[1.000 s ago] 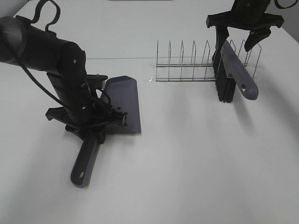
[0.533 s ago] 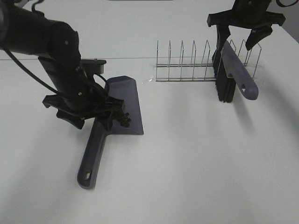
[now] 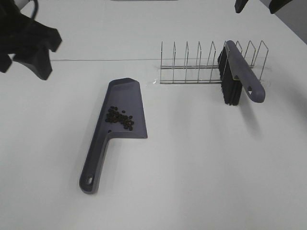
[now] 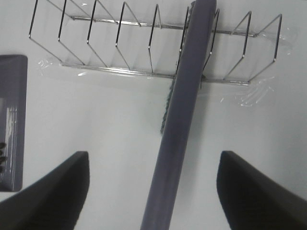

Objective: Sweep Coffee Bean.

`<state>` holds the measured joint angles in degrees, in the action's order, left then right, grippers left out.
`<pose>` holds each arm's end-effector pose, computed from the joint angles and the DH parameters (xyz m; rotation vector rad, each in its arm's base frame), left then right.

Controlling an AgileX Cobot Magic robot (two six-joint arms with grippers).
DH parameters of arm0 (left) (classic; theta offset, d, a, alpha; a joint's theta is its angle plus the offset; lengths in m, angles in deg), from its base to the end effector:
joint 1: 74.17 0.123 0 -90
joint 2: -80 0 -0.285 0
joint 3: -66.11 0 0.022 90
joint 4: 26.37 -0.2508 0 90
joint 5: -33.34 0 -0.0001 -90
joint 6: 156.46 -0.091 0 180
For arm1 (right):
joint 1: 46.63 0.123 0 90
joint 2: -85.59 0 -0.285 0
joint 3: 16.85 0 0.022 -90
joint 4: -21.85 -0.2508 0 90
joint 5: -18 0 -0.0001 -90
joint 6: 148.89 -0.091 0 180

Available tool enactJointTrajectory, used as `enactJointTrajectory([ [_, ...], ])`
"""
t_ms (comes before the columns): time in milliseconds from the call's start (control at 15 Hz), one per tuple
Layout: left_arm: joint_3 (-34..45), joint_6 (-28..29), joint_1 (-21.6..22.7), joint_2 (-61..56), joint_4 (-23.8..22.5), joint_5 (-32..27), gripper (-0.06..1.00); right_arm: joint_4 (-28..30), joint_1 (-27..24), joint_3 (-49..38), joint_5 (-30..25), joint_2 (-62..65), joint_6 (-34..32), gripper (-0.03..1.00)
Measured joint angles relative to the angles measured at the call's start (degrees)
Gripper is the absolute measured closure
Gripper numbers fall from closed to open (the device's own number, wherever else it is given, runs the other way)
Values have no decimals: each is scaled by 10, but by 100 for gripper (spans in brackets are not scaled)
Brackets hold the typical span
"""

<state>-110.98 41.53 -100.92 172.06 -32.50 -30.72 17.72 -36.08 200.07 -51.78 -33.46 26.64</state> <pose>0.2669 -0.1248 0.3235 0.2510 2.7520 -0.0605 0.4182 0.0841 0.3482 -0.1304 2.6560 0.1844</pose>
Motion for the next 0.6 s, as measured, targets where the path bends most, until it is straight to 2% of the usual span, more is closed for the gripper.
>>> enactJointTrajectory([
  [133,31,0,0,-72,-5,-32,29,0,0,-56,0,46,13,27],
  [267,72,5,0,-127,-6,-48,29,0,0,-150,0,110,22,27],
  [600,261,23,0,-326,-10,-50,29,5,0,-406,1,270,39,27],
])
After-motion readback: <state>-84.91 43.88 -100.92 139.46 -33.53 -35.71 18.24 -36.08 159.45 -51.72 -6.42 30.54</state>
